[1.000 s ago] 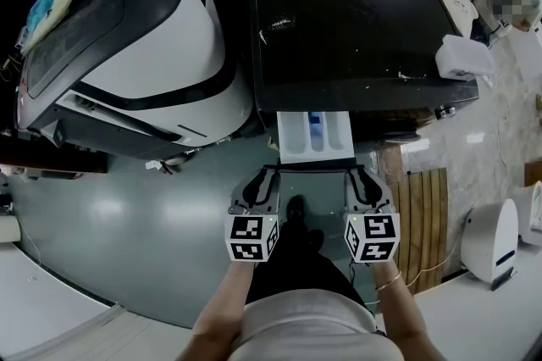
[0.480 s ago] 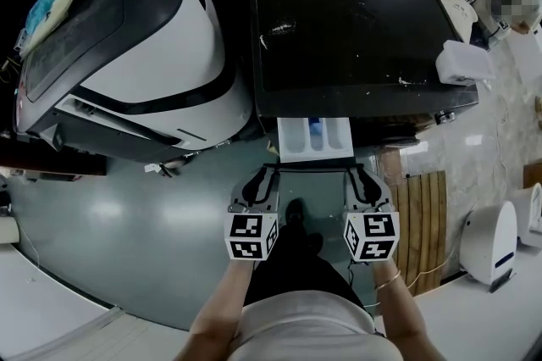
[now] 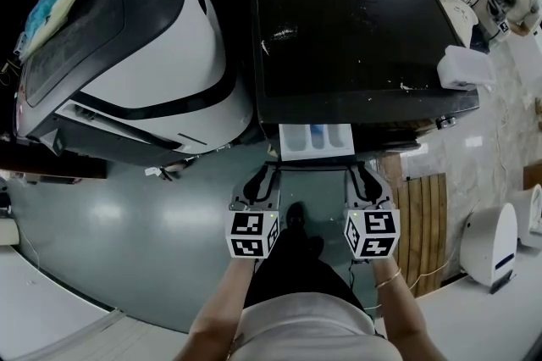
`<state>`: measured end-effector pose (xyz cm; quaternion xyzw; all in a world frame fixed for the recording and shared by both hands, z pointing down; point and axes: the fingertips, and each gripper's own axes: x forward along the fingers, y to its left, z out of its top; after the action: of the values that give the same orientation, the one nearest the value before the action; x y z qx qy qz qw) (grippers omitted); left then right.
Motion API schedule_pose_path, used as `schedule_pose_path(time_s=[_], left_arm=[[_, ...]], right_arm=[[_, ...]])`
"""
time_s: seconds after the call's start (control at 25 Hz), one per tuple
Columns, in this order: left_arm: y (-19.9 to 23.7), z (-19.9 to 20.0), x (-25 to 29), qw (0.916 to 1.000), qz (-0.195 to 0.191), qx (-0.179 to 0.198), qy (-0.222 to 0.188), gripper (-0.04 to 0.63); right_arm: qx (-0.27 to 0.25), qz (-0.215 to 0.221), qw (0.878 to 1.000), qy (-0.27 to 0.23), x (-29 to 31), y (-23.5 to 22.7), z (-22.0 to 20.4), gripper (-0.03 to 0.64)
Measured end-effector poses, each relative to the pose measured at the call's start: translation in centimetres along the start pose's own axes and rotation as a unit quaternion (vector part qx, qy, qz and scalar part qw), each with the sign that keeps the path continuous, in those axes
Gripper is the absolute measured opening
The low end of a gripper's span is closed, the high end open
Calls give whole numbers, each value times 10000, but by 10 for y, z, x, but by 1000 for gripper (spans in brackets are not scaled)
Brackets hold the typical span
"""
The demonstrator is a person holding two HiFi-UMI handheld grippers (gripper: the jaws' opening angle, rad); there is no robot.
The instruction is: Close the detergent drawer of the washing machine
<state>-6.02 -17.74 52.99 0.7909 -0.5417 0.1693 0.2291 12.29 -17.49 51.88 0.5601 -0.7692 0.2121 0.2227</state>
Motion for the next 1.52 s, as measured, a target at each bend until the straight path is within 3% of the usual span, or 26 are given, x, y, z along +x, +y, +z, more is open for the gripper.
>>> schedule_pose_path(time_s=[1.52], left_arm=[[24,34,46,9999,139,-23,-91,86]], right_arm=[[224,-151,9995,-155,48,-13,37,84]])
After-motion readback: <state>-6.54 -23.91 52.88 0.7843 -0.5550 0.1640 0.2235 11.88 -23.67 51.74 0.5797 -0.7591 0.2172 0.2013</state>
